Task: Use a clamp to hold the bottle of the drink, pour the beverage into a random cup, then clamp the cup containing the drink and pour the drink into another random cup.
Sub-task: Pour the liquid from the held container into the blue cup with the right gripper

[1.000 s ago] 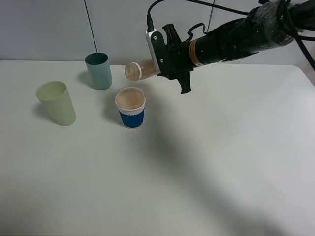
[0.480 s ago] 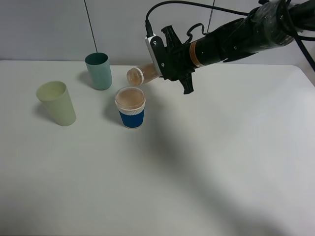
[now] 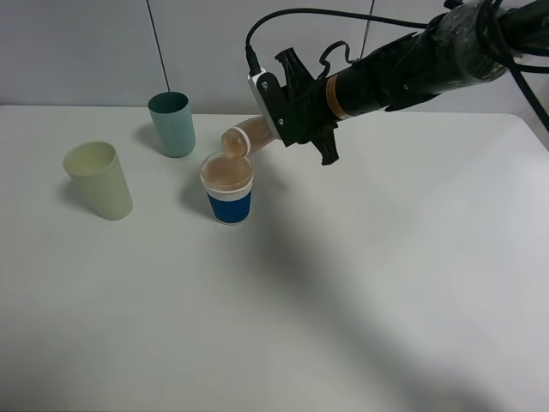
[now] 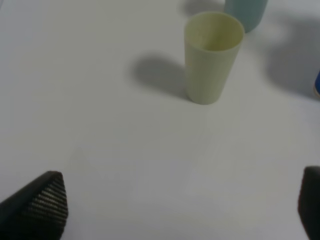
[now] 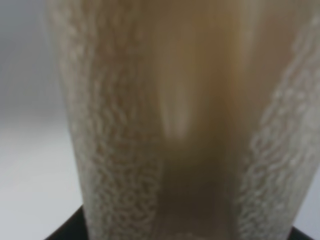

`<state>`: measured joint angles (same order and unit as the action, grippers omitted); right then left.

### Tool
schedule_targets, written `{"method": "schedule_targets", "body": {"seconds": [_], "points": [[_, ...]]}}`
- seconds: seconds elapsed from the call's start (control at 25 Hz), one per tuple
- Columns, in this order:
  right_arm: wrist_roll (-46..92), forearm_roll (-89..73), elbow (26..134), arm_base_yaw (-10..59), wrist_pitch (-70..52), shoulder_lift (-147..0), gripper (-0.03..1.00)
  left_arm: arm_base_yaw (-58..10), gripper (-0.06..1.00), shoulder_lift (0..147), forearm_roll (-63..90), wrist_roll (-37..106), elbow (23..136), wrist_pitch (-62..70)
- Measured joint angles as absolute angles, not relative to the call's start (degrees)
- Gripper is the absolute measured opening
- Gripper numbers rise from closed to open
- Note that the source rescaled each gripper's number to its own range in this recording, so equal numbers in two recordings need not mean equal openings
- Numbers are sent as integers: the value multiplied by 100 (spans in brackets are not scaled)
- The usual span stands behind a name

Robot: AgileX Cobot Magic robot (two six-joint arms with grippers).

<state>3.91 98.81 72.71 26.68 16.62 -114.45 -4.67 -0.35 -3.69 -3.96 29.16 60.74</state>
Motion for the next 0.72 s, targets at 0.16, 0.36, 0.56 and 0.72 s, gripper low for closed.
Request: {"method": "schedule_targets", "body": {"seconds": [0.16, 0.36, 0.56, 0.72], "points": [[391, 9972, 7271, 2669, 1500, -11445, 2, -467, 77, -35, -369, -396, 2916, 6074], [391, 9996, 7271, 2669, 1438, -11445, 2, -467, 77, -35, -369, -396, 2916, 6074], [391, 10007, 7271, 2669, 1365, -11445, 2, -467, 77, -35, -369, -396, 2916, 6074], [391, 10007, 7271, 2669, 1365, -11445, 2, -467, 77, -35, -369, -396, 2916, 6074]]}}
